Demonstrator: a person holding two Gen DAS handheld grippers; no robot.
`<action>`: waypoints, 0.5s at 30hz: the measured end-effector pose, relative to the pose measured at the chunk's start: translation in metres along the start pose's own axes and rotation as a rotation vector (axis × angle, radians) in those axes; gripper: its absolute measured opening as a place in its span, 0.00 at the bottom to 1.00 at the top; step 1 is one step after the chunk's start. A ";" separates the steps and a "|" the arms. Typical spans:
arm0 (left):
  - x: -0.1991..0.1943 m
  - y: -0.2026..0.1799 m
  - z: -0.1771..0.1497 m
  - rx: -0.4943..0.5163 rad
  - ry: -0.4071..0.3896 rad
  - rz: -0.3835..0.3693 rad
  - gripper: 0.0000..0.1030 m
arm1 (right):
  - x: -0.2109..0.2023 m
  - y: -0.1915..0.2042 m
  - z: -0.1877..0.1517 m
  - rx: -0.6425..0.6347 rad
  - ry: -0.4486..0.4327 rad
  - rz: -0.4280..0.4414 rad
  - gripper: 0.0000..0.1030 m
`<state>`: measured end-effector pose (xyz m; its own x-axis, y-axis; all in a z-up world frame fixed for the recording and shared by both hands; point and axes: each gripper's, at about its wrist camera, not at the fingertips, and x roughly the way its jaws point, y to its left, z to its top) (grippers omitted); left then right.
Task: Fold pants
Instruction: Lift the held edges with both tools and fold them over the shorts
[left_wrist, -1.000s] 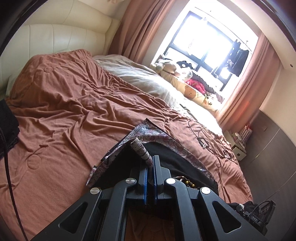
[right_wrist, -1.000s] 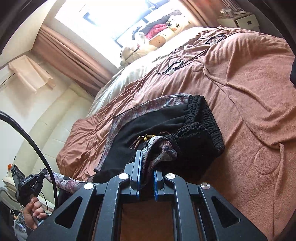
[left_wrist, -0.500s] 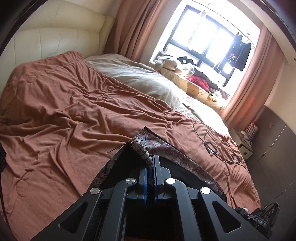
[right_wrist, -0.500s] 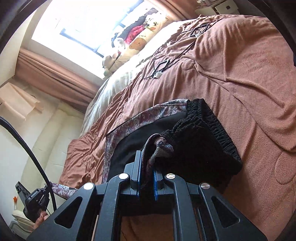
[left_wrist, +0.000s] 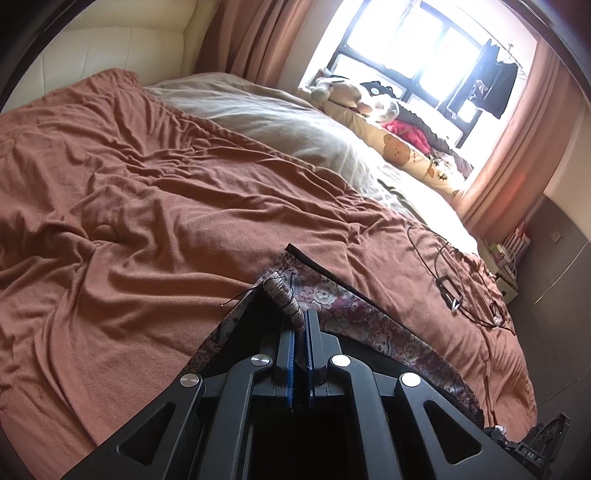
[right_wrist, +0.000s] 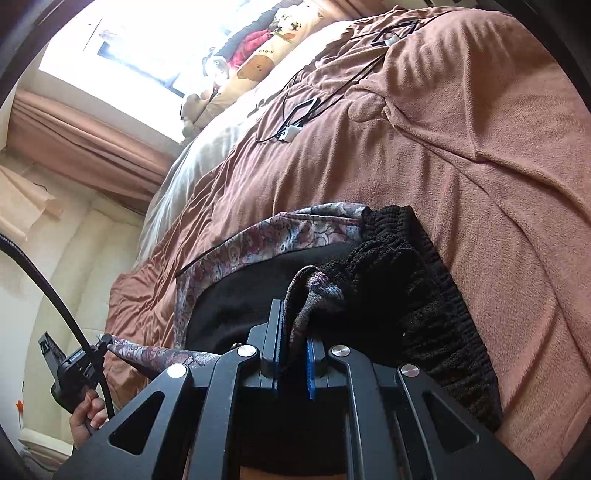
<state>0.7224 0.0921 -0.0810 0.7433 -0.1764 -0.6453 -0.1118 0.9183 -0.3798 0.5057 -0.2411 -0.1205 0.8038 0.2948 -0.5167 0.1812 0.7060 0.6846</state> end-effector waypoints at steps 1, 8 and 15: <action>0.009 0.000 0.002 0.004 0.006 0.003 0.05 | 0.005 0.000 0.003 -0.003 0.002 -0.005 0.07; 0.066 0.003 0.014 0.013 0.047 0.034 0.05 | 0.029 -0.004 0.016 -0.010 0.023 0.008 0.14; 0.110 0.010 0.019 0.039 0.158 0.089 0.27 | 0.005 0.000 0.023 -0.045 -0.012 0.070 0.67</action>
<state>0.8156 0.0883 -0.1436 0.6180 -0.1444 -0.7728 -0.1446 0.9453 -0.2923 0.5224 -0.2549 -0.1113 0.8202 0.3374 -0.4620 0.0988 0.7119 0.6953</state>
